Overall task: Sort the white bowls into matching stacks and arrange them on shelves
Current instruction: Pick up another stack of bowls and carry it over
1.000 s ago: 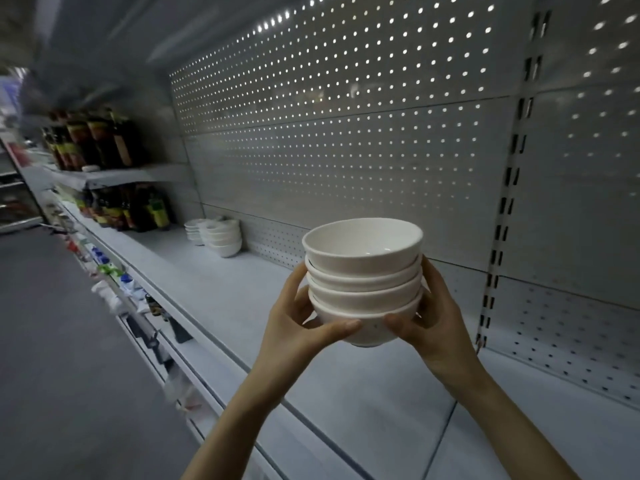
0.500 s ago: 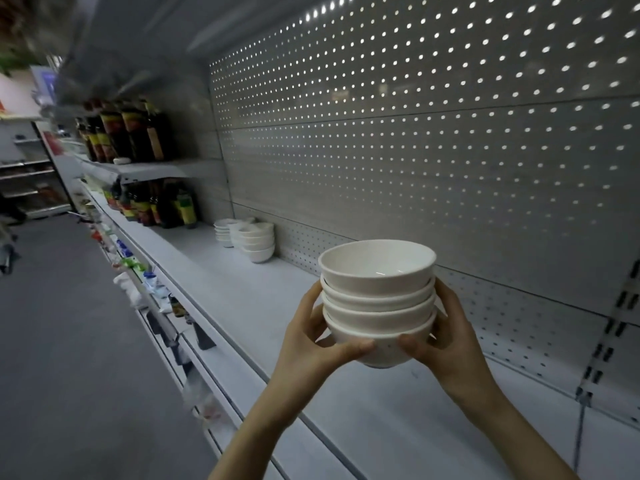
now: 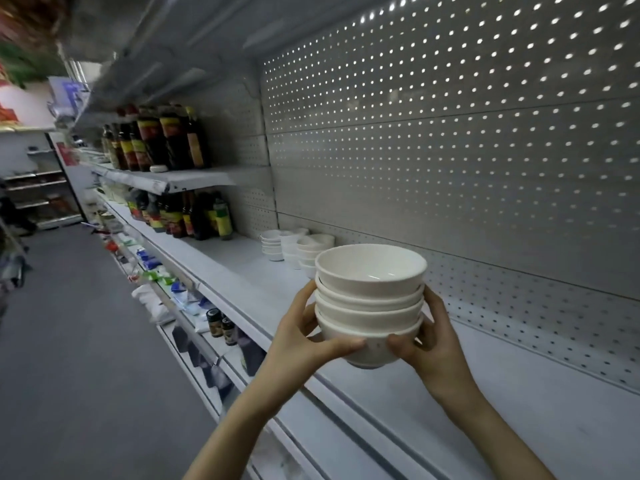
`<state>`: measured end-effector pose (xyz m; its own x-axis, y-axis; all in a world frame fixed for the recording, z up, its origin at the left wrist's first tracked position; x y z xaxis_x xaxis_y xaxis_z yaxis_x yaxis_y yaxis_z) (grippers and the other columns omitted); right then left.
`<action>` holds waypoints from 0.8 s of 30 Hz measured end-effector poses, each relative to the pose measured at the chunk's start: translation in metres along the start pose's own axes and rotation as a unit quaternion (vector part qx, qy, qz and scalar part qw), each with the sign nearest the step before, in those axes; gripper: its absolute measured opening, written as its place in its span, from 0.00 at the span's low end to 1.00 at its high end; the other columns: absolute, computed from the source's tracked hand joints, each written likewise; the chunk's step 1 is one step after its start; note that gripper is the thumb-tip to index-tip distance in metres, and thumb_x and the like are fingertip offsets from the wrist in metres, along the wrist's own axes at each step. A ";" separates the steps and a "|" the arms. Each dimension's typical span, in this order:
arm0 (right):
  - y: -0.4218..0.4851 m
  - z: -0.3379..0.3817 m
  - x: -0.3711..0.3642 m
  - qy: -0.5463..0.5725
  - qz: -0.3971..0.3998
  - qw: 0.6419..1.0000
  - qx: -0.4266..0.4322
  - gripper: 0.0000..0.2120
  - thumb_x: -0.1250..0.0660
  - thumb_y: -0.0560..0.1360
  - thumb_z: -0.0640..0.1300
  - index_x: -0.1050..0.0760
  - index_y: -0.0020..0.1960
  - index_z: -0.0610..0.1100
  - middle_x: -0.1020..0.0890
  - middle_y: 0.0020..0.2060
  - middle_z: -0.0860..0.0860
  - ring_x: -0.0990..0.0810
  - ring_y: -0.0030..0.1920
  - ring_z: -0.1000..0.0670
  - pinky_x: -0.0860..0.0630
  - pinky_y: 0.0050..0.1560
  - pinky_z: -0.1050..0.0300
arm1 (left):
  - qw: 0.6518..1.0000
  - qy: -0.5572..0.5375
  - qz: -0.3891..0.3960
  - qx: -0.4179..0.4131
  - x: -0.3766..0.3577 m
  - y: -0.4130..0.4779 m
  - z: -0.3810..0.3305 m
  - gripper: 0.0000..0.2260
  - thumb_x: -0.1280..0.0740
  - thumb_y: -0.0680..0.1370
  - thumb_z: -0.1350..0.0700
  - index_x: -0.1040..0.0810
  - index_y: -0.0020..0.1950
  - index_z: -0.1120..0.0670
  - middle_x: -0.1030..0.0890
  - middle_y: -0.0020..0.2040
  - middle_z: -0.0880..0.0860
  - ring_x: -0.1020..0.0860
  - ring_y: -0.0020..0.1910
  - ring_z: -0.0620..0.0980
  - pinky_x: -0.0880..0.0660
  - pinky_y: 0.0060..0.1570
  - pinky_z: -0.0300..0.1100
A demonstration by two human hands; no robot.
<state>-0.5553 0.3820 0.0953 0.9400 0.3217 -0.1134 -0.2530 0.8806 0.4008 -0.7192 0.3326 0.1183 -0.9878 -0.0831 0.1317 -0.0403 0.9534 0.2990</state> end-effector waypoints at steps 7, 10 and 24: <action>0.033 -0.037 -0.060 -0.016 -0.003 0.999 -0.027 0.50 0.20 0.47 0.62 0.38 0.65 0.60 0.19 0.51 0.64 0.21 0.54 0.59 0.22 0.44 0.65 | 1.000 -0.017 0.004 0.019 0.071 0.024 0.035 0.40 0.19 0.60 0.54 0.34 0.67 0.40 0.18 0.54 0.42 0.21 0.55 0.40 0.23 0.44 0.31; 0.051 -0.050 -0.076 -0.031 0.005 0.999 -0.039 0.50 0.21 0.45 0.65 0.37 0.63 0.61 0.19 0.51 0.64 0.21 0.53 0.60 0.22 0.45 0.65 | 0.999 -0.038 0.006 0.031 0.090 0.037 0.052 0.40 0.21 0.57 0.51 0.33 0.66 0.40 0.18 0.54 0.40 0.21 0.54 0.38 0.24 0.45 0.30; 0.163 -0.153 -0.125 -0.044 0.038 0.993 -0.100 0.51 0.18 0.47 0.61 0.36 0.65 0.55 0.23 0.58 0.67 0.25 0.60 0.62 0.27 0.53 0.70 | 0.996 -0.007 0.047 0.075 0.176 0.156 0.156 0.44 0.18 0.54 0.54 0.33 0.67 0.45 0.21 0.61 0.43 0.24 0.63 0.44 0.27 0.64 0.47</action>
<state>-0.7489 0.5388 0.0361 0.9309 0.3653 -0.0064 -0.3554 0.9095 0.2157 -0.9228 0.5120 0.0403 -0.9901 0.0124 0.1399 0.0323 0.9895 0.1408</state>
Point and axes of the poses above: each hand's wrist, its own y-axis towards the middle knuckle, its own x-axis out of the back of the hand, z = x × y, the point moved 8 cm from there along y, towards the middle knuckle
